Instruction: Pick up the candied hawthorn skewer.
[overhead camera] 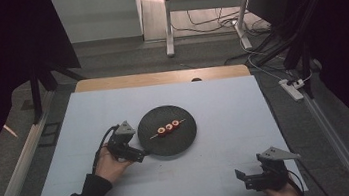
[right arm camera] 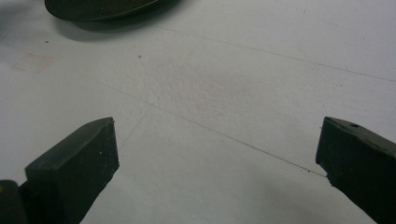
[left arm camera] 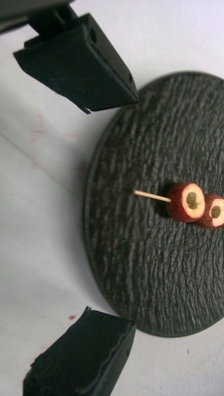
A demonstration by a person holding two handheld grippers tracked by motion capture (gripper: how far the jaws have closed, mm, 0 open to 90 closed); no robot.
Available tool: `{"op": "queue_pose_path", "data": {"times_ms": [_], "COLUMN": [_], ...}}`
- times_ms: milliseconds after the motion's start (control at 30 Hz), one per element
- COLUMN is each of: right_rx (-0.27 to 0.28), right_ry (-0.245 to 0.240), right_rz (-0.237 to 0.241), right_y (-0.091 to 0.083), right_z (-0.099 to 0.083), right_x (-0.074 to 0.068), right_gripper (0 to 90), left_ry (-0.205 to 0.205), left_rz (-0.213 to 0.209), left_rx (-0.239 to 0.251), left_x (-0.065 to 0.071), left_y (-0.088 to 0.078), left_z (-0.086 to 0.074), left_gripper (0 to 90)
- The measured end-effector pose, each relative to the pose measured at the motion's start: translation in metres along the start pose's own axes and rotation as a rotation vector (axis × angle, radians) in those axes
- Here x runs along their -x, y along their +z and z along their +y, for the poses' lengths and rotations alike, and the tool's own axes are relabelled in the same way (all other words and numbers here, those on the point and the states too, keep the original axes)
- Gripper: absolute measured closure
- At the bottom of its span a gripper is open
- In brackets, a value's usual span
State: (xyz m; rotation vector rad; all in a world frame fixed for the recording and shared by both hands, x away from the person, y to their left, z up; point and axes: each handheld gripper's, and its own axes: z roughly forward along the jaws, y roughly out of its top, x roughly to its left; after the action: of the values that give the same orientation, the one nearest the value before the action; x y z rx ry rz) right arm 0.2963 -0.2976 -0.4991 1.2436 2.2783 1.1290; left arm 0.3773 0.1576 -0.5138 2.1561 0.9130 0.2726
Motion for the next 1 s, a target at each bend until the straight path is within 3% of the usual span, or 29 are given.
{"op": "queue_pose_path", "data": {"times_ms": [300, 467, 567, 600, 633, 833, 1000], "right_rx": [0.0, 0.0, 0.0, -0.002, -0.002, -0.003, -0.003], "right_ry": [0.003, 0.005, 0.006, 0.005, 0.005, 0.005, 0.005], "right_rz": [0.002, 0.003, 0.003, 0.003, 0.003, 0.003, 0.003], "right_y": [0.0, 0.0, 0.0, 0.0, 0.0, 0.0, 0.0], "right_z": [0.0, 0.0, 0.0, 0.0, 0.0, 0.0, 0.0], "right_x": [0.0, 0.001, 0.001, 0.001, 0.001, 0.001, 0.001], "right_gripper": [0.0, 0.0, 0.0, 0.0, 0.0, 0.0, 0.0], "left_ry": [0.035, 0.066, 0.066, 0.066, 0.066, 0.063, 0.063], "left_rz": [0.0, 0.018, 0.013, 0.009, 0.003, 0.018, 0.013], "left_rx": [-0.034, -0.067, -0.068, -0.07, -0.073, -0.094, -0.105], "left_x": [-0.005, -0.005, -0.007, -0.008, -0.009, -0.011, -0.012], "left_y": [0.027, 0.039, 0.041, 0.041, 0.042, 0.041, 0.041], "left_z": [0.013, 0.018, 0.02, 0.021, 0.021, 0.023, 0.024], "left_gripper": [0.2, 6.4, 17.0, 27.0, 27.0, 54.7, 68.0]}}
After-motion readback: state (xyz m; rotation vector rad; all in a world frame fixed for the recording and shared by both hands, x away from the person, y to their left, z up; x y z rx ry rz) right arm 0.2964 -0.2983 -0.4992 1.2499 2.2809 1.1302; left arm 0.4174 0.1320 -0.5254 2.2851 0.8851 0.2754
